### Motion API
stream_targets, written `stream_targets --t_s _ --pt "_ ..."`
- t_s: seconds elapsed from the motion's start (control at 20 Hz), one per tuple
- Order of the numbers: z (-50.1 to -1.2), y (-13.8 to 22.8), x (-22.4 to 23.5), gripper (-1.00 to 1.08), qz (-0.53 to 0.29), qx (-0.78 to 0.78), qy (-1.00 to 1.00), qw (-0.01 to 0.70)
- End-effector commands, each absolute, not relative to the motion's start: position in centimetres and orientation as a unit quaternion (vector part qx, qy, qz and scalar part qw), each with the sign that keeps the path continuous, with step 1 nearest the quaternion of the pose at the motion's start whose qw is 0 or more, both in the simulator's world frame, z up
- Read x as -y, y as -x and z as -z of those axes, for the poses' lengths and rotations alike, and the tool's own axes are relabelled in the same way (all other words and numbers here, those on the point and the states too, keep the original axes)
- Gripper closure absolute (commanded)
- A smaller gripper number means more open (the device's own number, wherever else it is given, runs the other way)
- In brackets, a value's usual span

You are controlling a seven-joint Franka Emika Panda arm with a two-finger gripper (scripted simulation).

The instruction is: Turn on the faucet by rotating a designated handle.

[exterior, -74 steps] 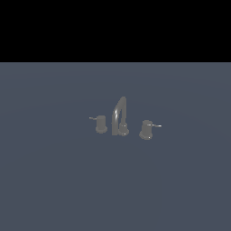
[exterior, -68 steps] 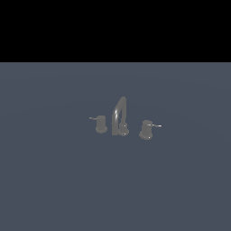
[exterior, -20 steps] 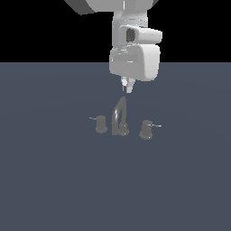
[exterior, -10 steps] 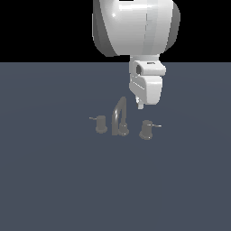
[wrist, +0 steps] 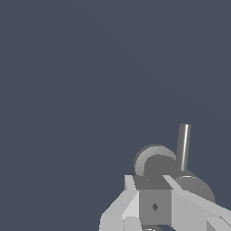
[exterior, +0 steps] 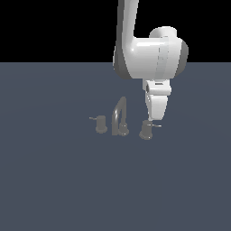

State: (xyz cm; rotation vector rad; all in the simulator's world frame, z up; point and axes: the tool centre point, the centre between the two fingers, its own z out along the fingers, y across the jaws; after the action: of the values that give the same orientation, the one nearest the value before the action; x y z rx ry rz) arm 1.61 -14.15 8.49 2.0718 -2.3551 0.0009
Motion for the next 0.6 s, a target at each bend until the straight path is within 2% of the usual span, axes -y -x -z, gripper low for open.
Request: stream_targets --t_s 0.0,0.55 --pt "-7.5 -1.9 15.1 1.08 -0.001 0.766 -0.643 0.002" --pt "-6.4 -2.1 16.3 1.08 0.0 0.784 -0.621 0.0"
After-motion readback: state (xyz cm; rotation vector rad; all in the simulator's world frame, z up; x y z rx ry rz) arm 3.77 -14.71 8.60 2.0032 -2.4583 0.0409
